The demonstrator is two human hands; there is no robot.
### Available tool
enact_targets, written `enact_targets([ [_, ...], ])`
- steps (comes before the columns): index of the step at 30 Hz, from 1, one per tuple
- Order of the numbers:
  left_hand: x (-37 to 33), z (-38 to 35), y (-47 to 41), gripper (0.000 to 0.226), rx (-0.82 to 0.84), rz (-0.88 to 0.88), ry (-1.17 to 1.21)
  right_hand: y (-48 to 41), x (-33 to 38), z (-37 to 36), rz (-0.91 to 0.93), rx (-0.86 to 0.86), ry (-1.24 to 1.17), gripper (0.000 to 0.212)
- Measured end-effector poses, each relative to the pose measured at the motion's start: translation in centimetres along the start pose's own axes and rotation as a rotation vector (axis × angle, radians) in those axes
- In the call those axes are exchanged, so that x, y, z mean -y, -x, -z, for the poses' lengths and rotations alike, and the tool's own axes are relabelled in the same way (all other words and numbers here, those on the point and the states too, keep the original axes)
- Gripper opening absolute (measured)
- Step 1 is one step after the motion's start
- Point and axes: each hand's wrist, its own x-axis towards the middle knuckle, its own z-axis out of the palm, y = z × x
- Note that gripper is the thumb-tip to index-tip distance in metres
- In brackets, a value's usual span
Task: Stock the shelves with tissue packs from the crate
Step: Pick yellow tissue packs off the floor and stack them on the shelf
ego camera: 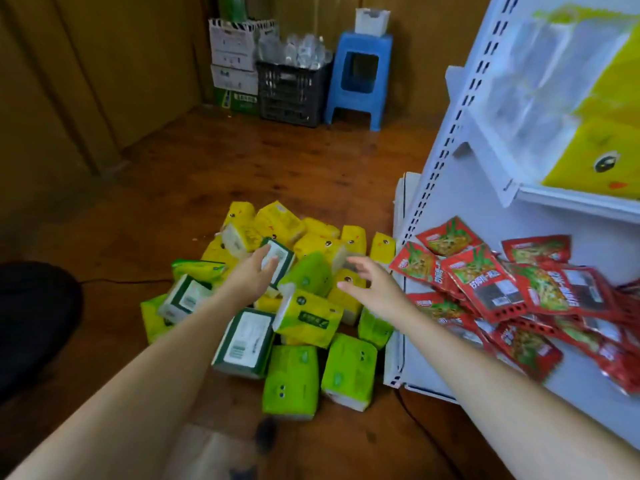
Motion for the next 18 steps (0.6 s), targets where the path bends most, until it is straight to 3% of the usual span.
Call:
enact_targets([
  [3, 1.6, -0.6, -0.1, 0.053, 0.057, 0.035, -0.044, -0.7, -3.6, 1.4, -0.070, 0.018, 0.118, 0.058],
  [7, 2.6, -1.8, 0.9, 0.051, 0.117, 0.065, -0.108, -0.9, -5.2, 2.5, -0.167, -0.138, 0.036, 0.054],
  [12, 3.4, -3.3, 1.3, 0.057, 0.235, -0.022, -0.164, -1.7, -6.2, 0.0, -0.179, 0.015, 0.026, 0.057],
  [18, 3.8, -5.3, 0.7, 0.068, 0.269, -0.072, -0.178, -4.4, -6.9, -1.0, -0.195, -0.015, -0.030, 0.052],
])
